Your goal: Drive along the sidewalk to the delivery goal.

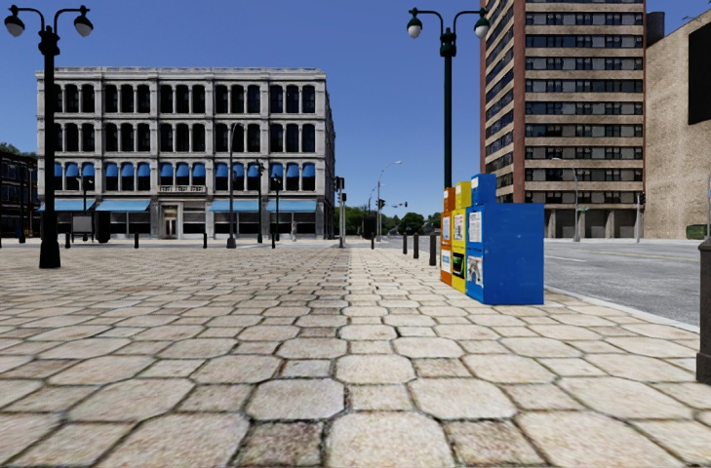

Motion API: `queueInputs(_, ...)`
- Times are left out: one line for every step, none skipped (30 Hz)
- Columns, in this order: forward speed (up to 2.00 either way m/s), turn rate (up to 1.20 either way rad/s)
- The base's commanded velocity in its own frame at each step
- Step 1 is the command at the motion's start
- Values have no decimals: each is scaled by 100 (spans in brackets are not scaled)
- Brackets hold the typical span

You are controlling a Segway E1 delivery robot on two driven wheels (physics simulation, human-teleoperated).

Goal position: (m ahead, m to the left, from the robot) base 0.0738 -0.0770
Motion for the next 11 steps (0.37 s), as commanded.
queueInputs(0, 0)
queueInputs(0, 0)
queueInputs(0, 0)
queueInputs(0, 0)
queueInputs(0, 0)
queueInputs(0, 0)
queueInputs(0, 0)
queueInputs(0, 0)
queueInputs(0, 0)
queueInputs(0, 0)
queueInputs(0, 0)
